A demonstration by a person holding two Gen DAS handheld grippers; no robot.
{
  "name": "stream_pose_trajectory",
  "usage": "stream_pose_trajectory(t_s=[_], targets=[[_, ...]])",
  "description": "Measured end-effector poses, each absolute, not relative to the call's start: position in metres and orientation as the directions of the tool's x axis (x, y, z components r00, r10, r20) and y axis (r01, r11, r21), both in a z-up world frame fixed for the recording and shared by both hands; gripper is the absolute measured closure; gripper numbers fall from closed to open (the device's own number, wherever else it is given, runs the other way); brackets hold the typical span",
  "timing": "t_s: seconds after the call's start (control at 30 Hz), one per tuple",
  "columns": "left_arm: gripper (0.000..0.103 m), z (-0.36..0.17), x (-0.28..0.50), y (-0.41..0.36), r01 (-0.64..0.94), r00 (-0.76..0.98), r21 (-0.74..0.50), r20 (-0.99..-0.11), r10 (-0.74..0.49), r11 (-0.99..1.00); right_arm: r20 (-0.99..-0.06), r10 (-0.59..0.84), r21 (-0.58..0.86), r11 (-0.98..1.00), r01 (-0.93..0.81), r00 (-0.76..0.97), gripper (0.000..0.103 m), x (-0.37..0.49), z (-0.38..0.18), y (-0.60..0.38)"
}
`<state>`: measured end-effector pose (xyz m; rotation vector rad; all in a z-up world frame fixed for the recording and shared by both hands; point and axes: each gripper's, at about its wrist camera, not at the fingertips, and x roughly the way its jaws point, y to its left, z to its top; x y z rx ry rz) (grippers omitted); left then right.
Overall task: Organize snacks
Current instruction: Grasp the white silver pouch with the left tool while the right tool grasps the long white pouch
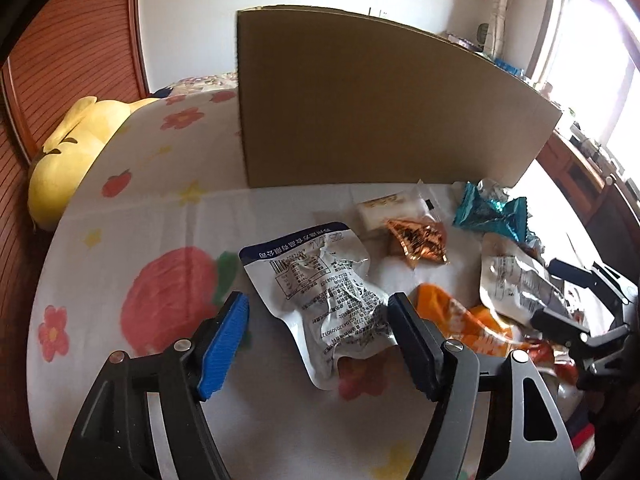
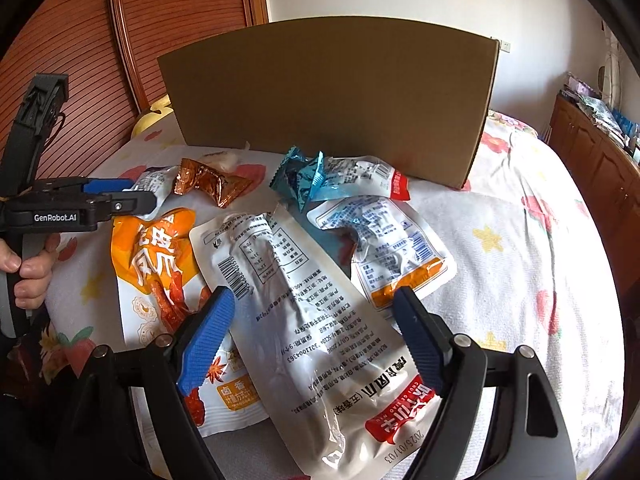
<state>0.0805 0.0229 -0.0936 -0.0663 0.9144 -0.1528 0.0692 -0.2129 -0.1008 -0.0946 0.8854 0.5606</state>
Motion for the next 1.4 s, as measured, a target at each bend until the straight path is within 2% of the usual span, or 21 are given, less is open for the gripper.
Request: stream_pose_trajectory(t_s=[0.23,0.57,0.73,0.77,0.8,1.4], targets=[[0.029,-0.091,0.090,0.021,0.091,0.586,-0.129,-0.795,-0.157,0.988,-0.754,0.423,0.147,0.854,-0.499,0.502,0.022,0.070,-0.101,-0.213],[0.029,-0.096,0.092,0.008,0.096,0.605,-0.051,-0.790,-0.099,0.994,-0.754,0.422,0.146,0.855,-0.498,0.503,0.022,0.069,-0.101,-0.213],[0.039,-0.097,0.087,0.006,0.117,0.617,-0.010,-0.782,-0.081,0.993,-0.753,0.422,0.148,0.856,-0.495,0.505,0.022,0.070,-0.101,-0.213],[0.048,-0.096,0.086,0.007,0.123,0.621,-0.011,-0.779,-0.086,0.992,-0.753,0.421,0.147,0.857,-0.494,0.505,0.022,0.071,-0.101,-0.213],[0.050,-0.095,0.084,0.008,0.123,0.629,-0.005,-0.773,-0.082,0.992,-0.753,0.421,0.147,0.857,-0.494,0.505,0.022,0.070,-0.101,-0.213],[0.051,-0.090,0.068,0.022,0.130,0.644,-0.077,-0.751,-0.143,0.989,-0.775,0.437,0.166,0.838,-0.520,0.457,0.022,0.076,-0.098,-0.217]])
